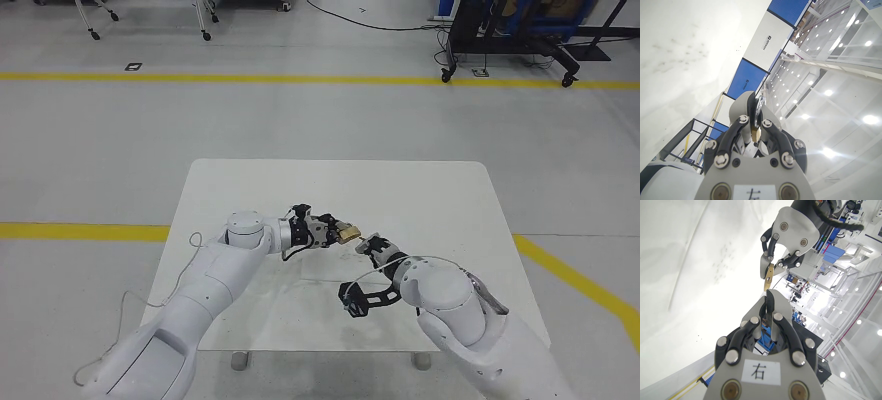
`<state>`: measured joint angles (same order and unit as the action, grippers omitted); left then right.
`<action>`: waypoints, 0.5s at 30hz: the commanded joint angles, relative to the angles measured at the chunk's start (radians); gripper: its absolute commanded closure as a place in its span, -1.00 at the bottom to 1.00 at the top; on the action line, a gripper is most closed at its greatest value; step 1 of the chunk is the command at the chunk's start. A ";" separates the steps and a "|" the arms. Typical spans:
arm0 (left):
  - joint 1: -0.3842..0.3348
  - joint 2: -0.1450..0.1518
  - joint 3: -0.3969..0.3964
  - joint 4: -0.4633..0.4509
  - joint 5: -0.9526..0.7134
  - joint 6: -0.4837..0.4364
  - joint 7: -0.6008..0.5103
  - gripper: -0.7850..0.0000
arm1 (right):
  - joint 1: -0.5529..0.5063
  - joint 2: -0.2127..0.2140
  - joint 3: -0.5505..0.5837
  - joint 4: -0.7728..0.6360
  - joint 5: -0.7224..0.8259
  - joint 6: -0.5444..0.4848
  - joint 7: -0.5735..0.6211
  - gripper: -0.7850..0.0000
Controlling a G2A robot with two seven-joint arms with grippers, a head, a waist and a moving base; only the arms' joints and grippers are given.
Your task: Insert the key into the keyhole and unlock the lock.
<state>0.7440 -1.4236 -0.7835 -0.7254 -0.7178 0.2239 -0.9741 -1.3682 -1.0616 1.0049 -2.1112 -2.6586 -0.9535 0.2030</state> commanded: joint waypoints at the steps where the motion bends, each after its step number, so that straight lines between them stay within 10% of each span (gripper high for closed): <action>1: 0.001 0.000 -0.002 -0.004 0.010 0.001 0.007 1.00 | 0.006 -0.007 -0.020 -0.007 0.002 0.000 0.032 1.00; 15: 0.009 -0.004 -0.015 -0.013 0.028 0.009 0.010 1.00 | 0.062 -0.042 -0.086 0.042 0.043 -0.042 0.107 1.00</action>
<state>0.7525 -1.4274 -0.7978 -0.7381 -0.6906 0.2323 -0.9633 -1.3080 -1.1016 0.9201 -2.0718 -2.6199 -0.9954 0.3074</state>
